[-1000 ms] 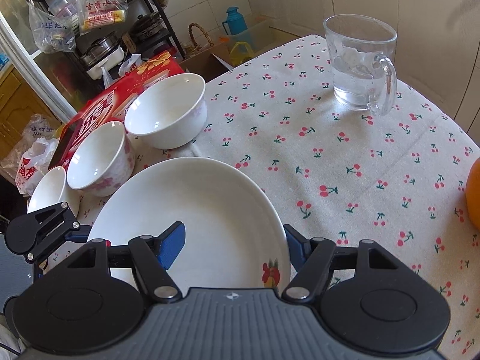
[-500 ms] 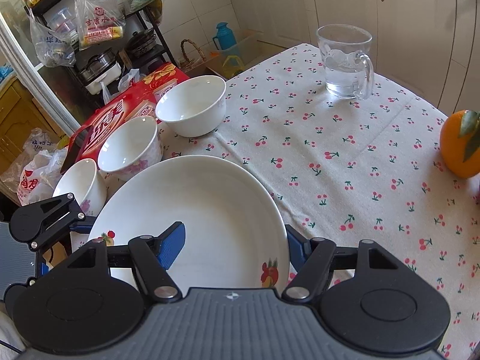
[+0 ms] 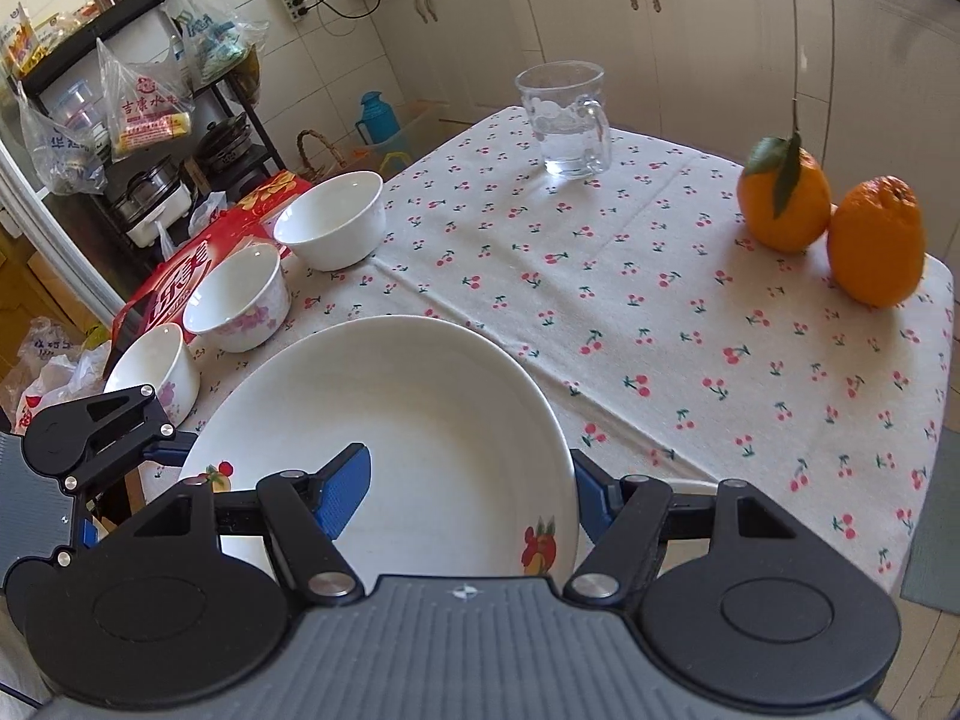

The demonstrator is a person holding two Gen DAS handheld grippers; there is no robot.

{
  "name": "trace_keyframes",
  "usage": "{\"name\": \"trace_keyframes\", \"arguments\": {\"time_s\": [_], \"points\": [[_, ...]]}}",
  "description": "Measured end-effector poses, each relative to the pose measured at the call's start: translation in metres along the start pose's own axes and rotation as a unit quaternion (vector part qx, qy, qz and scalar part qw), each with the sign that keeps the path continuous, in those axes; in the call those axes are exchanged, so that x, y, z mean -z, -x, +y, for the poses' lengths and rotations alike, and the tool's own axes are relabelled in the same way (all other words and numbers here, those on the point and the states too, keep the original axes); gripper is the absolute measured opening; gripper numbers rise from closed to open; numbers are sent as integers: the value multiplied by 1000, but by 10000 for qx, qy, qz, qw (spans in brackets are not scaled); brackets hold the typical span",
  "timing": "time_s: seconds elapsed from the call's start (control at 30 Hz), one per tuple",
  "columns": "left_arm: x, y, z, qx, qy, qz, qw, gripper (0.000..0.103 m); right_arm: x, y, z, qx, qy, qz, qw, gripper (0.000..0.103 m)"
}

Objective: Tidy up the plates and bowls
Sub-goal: 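Lift the white plate with the right tool and carry it to the plate stack, then lower the white plate onto the stacked plates and open the right tool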

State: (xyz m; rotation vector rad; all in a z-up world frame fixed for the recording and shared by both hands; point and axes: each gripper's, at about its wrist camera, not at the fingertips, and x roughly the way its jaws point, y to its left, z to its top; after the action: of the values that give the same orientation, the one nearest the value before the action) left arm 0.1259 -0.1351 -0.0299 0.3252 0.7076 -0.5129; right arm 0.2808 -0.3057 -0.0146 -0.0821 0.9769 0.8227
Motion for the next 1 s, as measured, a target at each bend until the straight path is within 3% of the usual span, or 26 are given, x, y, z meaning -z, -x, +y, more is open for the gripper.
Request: {"name": "trace_keyframes", "arguments": {"time_s": [0.53, 1.0], "points": [[-26, -36, -36, 725, -566, 56, 9957, 84, 61, 46, -48, 536, -808, -324, 9948, 75], [-36, -56, -40, 879, -758, 74, 9932, 84, 82, 47, -73, 662, -1185, -351, 9901, 75]]}}
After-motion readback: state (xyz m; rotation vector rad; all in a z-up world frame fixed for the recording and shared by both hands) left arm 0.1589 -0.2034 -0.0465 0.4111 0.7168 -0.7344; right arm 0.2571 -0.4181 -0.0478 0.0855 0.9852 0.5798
